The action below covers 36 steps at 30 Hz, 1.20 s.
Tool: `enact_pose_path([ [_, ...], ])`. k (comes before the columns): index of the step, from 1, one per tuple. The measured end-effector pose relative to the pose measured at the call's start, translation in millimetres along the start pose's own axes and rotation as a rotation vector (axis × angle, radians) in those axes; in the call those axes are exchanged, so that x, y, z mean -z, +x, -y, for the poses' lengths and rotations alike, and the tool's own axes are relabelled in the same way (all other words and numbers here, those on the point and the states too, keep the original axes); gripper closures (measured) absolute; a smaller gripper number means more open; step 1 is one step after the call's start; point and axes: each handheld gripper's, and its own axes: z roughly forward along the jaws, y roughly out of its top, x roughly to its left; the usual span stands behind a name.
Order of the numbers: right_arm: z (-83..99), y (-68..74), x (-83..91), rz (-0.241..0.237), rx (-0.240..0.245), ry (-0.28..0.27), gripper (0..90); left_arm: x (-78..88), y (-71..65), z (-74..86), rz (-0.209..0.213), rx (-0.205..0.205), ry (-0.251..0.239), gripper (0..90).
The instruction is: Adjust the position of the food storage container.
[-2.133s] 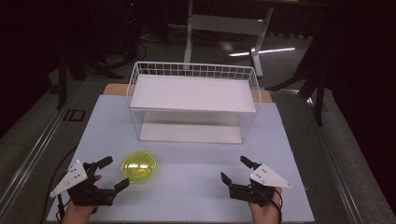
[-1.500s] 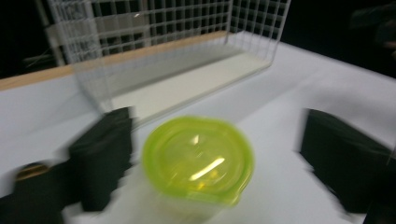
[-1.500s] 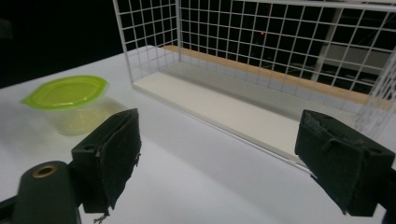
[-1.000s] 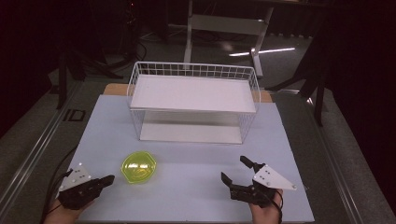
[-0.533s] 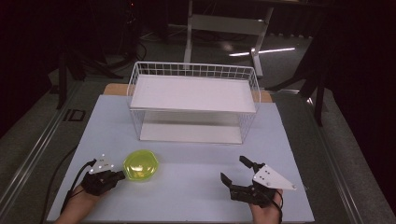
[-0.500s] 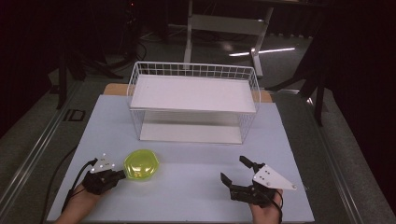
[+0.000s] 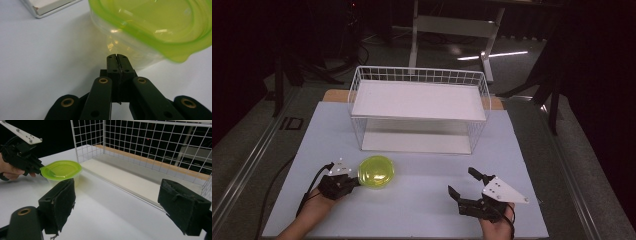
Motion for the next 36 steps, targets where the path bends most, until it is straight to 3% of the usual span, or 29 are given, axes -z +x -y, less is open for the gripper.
enact_pose_path([
  [5,-0.5,0.3,-0.9,-0.003,-0.003,0.003,14.4,8.9,5.5,3.2,0.0,0.032,-0.023,90.0],
  [9,-0.5,1.2,-3.3,0.001,0.01,0.018,14.5,4.8,3.6,1.1,0.01,0.039,-0.023,90.0],
  [15,0.6,0.5,-3.9,-0.006,0.008,0.024,14.6,-10.2,-4.0,-10.4,0.021,0.01,0.001,90.0],
  [25,2.7,-0.3,-5.7,-0.018,0.007,0.04,14.6,-37.2,-18.2,-34.8,0.062,-0.015,0.001,90.0],
  [36,3.5,0.9,-7.0,-0.029,0.011,0.049,14.5,-58.5,-30.7,-50.1,0.081,-0.041,-0.012,90.0],
])
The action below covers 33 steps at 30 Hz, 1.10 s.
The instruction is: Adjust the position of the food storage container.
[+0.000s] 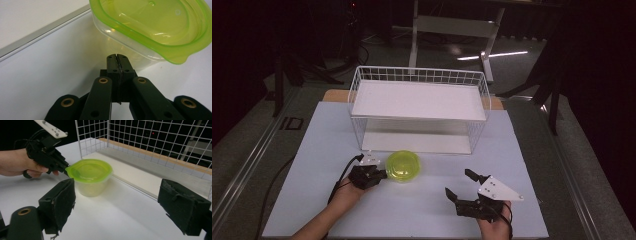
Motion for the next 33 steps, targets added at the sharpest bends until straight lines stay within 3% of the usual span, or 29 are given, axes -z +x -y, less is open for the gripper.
enact_pose_path([
  [7,0.6,0.1,0.5,-0.004,-0.001,0.007,14.5,1.5,1.5,-0.1,-0.006,0.004,-0.011,90.0],
  [13,0.2,-0.3,-0.1,-0.003,-0.004,0.005,14.5,15.0,7.7,6.8,0.0,0.057,-0.054,90.0],
  [15,-0.1,0.1,-0.8,-0.006,-0.007,0.009,14.5,15.1,6.4,7.2,-0.003,0.054,-0.054,90.0],
  [23,1.2,-0.8,-2.0,-0.012,-0.009,0.016,14.5,1.2,0.5,1.1,0.015,0.039,-0.038,90.0],
  [33,1.2,-0.7,-2.8,-0.019,-0.01,0.016,14.6,-18.9,-3.4,-9.1,0.037,0.059,-0.037,90.0],
])
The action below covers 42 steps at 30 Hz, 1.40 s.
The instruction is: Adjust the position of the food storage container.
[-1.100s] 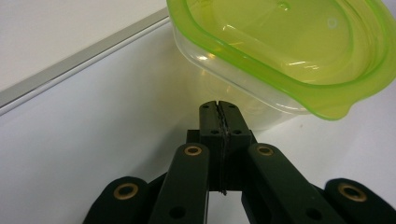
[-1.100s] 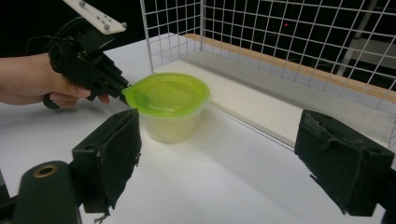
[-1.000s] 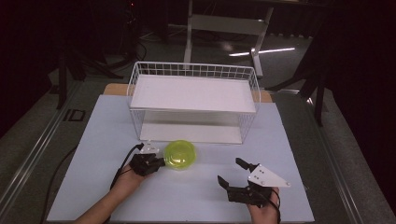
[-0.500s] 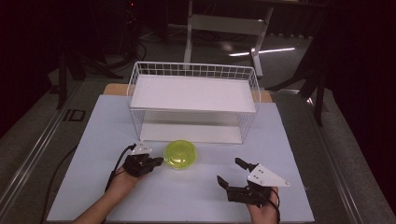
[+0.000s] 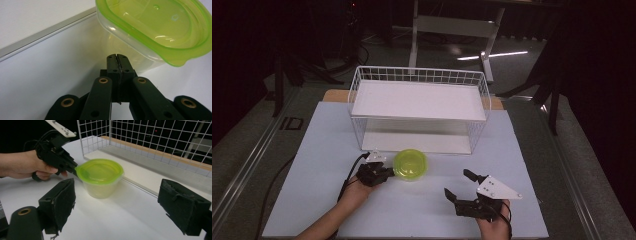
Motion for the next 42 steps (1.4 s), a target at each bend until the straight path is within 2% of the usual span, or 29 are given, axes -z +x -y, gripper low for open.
enact_pose_path([
  [4,0.3,0.2,-1.8,-0.002,0.003,0.005,14.6,-6.6,-3.1,-4.7,0.006,0.002,-0.001,90.0],
  [8,0.7,2.1,-2.2,-0.01,0.009,0.01,14.5,-12.7,-8.8,-11.4,0.017,-0.015,0.003,90.0],
  [15,0.9,1.8,-2.8,-0.011,0.008,0.011,14.5,-23.5,-10.5,-18.9,0.026,-0.022,0.017,90.0],
  [20,1.1,1.8,-2.7,-0.011,0.009,0.013,14.5,-29.4,-15.0,-27.5,0.044,-0.036,0.003,90.0],
  [28,2.2,2.9,-2.7,-0.012,0.011,0.02,14.5,-36.0,-16.3,-31.0,0.052,-0.039,0.005,90.0],
  [35,2.3,2.9,-2.7,-0.013,0.007,0.021,14.5,-26.7,-10.4,-25.5,0.052,-0.026,-0.008,89.6],
  [39,2.1,4.0,-3.6,-0.01,0.02,0.025,14.5,-15.1,-5.5,-19.9,0.06,-0.008,-0.014,84.8],
  [42,2.2,5.5,-5.0,-0.014,0.023,0.029,14.6,-1.4,-2.0,-15.5,0.067,-0.002,-0.033,77.2],
])
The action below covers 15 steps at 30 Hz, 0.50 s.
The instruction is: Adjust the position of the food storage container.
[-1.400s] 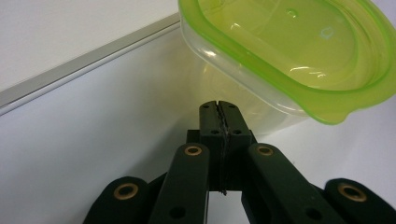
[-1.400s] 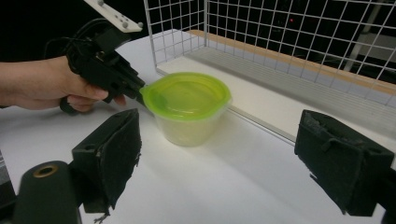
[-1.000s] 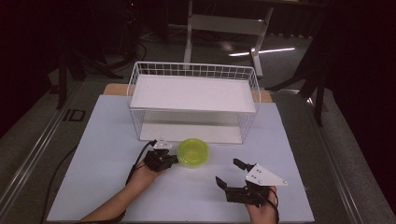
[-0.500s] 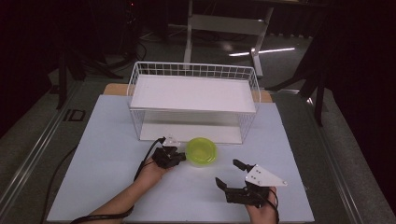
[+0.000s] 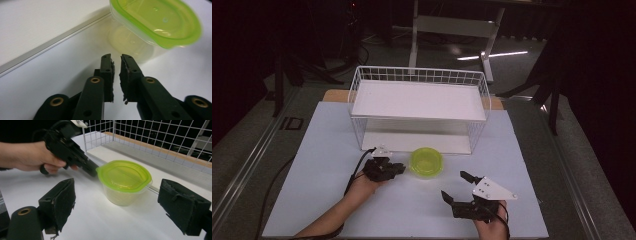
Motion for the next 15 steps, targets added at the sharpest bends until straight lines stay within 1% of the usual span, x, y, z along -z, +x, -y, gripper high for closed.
enact_pose_path([
  [1,0.1,0.4,-0.4,-0.001,0.002,0.003,14.5,5.2,0.7,1.4,0.004,0.007,-0.008,73.2],
  [2,0.2,0.7,-0.8,0.0,0.005,0.006,14.5,10.1,0.9,3.0,0.0,0.014,-0.018,66.1],
  [3,0.4,0.8,-1.3,0.0,0.006,0.006,14.6,14.8,1.4,4.6,0.0,0.015,-0.023,61.8],
  [4,0.4,0.9,-1.6,0.001,0.007,0.008,14.5,14.8,1.4,4.6,0.0,0.015,-0.023,59.2],
  [5,0.5,1.1,-2.0,0.004,0.013,0.011,14.5,23.2,2.8,8.3,0.011,0.023,-0.035,54.4],
  [6,0.5,1.5,-2.2,0.004,0.015,0.013,14.5,26.7,3.6,9.8,0.018,0.026,-0.037,50.8],
  [7,0.6,1.9,-2.6,0.004,0.014,0.014,14.5,30.1,3.6,11.3,0.029,0.027,-0.04,50.4],
  [8,0.7,2.3,-3.0,0.004,0.015,0.015,14.5,33.0,3.1,12.5,0.028,0.023,-0.042,49.2],
  [9,0.8,2.6,-3.3,0.004,0.017,0.02,14.5,35.8,2.3,13.4,0.024,0.02,-0.045,45.4],
  [11,1.0,3.0,-4.0,0.002,0.017,0.021,14.5,41.3,0.2,14.8,0.036,0.022,-0.053,41.5],
  [13,1.2,3.1,-4.5,0.002,0.016,0.024,14.5,46.4,-3.0,15.4,0.037,0.02,-0.062,32.5],
  [15,1.4,3.7,-5.3,0.007,0.021,0.031,14.5,51.3,-5.3,15.7,0.058,0.025,-0.079,23.2],
])
